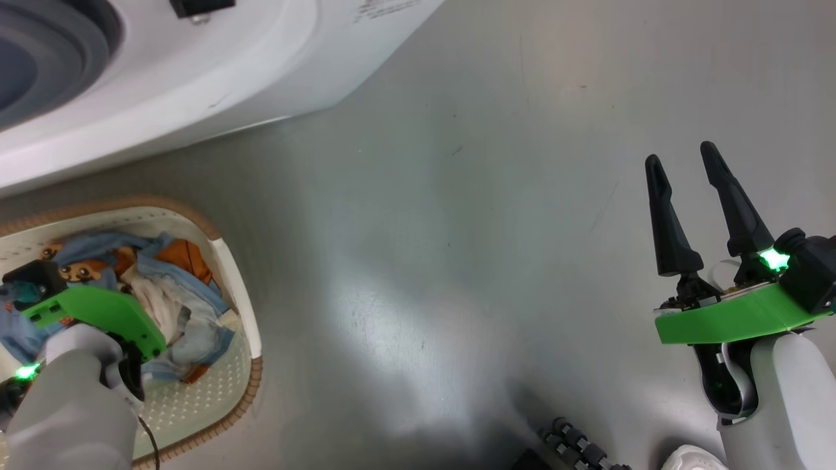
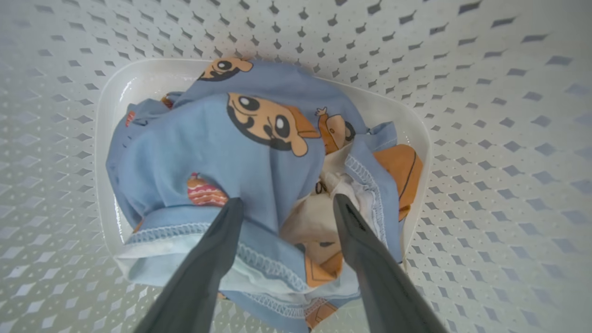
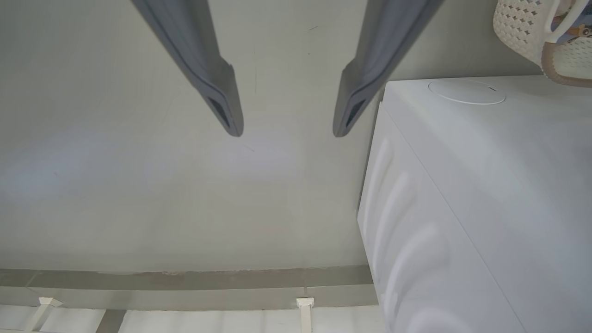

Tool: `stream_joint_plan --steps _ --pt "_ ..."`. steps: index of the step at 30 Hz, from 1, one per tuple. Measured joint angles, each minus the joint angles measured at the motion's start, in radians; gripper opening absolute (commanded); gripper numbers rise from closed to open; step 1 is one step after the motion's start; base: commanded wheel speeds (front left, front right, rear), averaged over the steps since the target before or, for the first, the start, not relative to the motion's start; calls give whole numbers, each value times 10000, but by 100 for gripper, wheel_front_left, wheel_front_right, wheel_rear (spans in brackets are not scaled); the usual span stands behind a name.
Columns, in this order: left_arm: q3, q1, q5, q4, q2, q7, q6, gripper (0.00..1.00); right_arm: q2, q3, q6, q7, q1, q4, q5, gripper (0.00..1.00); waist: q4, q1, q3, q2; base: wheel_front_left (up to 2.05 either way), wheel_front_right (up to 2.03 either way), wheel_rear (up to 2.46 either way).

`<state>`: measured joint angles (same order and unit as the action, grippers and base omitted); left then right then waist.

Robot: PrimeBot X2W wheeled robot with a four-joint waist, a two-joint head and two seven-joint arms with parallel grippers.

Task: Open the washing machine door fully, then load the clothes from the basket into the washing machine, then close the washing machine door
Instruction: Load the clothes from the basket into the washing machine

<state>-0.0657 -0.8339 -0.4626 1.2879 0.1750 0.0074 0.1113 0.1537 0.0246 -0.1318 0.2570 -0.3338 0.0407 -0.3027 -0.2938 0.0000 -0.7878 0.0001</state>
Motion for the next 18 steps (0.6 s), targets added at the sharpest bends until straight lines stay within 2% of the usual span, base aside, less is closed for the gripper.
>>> stream_joint_plan --steps 10,18 --pt "-81 -159 -84 29 125 -17 267 100 23 -48 0 0 -1 -138 -12 100 -9 0 -291 0 0 0 0" --pt "-113 -201 -100 38 127 -90 299 100 27 -77 0 0 -1 -234 -13 100 -13 0 -506 0 0 0 0"
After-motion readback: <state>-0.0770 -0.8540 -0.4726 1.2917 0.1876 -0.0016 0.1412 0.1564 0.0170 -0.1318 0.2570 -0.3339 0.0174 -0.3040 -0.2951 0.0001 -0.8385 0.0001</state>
